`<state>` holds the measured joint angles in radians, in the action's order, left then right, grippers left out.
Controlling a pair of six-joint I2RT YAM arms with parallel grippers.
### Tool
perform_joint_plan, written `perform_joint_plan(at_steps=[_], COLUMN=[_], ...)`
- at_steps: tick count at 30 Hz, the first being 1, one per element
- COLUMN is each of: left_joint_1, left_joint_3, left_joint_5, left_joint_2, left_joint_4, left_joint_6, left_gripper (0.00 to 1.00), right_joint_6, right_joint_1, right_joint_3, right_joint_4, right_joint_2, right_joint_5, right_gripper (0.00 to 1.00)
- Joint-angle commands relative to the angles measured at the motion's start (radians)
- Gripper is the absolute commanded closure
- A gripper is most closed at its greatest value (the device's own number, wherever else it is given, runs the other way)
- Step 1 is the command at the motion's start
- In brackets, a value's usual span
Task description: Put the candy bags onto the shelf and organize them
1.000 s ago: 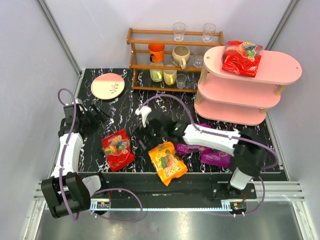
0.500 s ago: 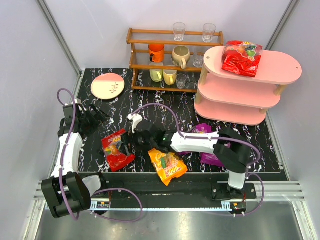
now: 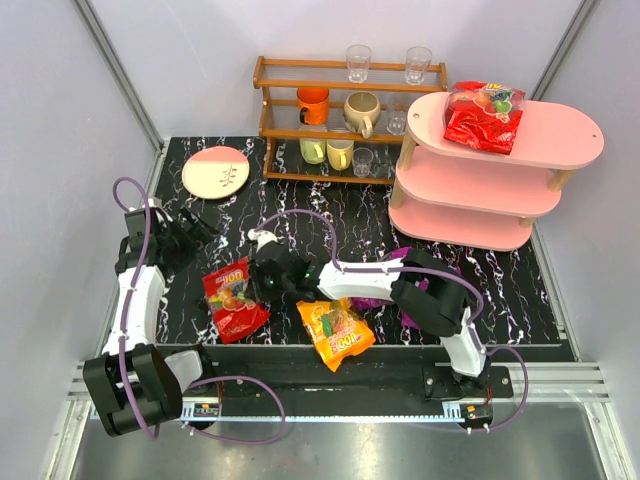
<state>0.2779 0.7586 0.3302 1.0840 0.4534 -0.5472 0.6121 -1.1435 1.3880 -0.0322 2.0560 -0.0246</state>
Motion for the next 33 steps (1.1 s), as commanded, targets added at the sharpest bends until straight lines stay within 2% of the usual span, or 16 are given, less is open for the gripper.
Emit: perform_joint_plan(at_steps=[1,2,3,4,10,14,17,20,23,26,29,33], left_joint_1=[0.01,0.014,0.014,0.014,0.018,0.02,0.021,0.021,0.021,0.021,0.021,0.021], left_joint_3=[-0.005,-0.008,-0.007,-0.008,-0.008,-0.01,-0.012,-0.012,-0.015,-0.015,-0.016,-0.018], left_joint_5=[0.026,0.024,0.026,0.026,0.024,0.018,0.023,0.024,0.023,0.024,0.027,0.038], left_joint_2=[-0.004,-0.004,-0.003,-0.004,-0.006,-0.004,-0.001,0.001,0.001,-0.001,0.001,0.004], left_joint_4=[-0.044,-0.044,-0.044,-0.045,-0.045,-0.047,-0.05,-0.05,-0.048,-0.05,-0.053,-0.056], left_joint_6=[-0.005,-0.005,-0.005,-0.007,-0.007,-0.01,-0.01,-0.011,-0.011,-0.011,-0.013,-0.014], left_gripper=[0.01,0.01,0.01,0.01,0.01,0.01,0.01,0.01,0.01,0.01,0.01,0.01], right_joint_6=[-0.127,-0.161,-0.193,-0.265,-0.477,-0.538,-0.6,-0.682,-0.755,-0.814,-0.893,-0.991], right_joint_1=[0.002,0.002,0.001,0.002,0.036,0.132,0.215,0.277,0.323,0.376,0.389,0.39], right_joint_3=[0.026,0.025,0.028,0.029,0.069,0.183,0.33,0.549,0.823,1.004,1.124,1.178], right_joint_4=[-0.002,0.032,0.081,0.107,0.264,0.38,0.442,0.523,0.564,0.589,0.588,0.565], right_joint_2=[-0.071,-0.12,-0.144,-0.172,-0.407,-0.546,-0.596,-0.591,-0.58,-0.57,-0.566,-0.588], right_joint_5=[0.013,0.053,0.093,0.162,0.357,0.335,0.325,0.351,0.442,0.535,0.612,0.695], right_gripper=[0.83,0.88,0.97,1.0,1.0,1.0,1.0,1.0,1.0,1.0,1.0,1.0])
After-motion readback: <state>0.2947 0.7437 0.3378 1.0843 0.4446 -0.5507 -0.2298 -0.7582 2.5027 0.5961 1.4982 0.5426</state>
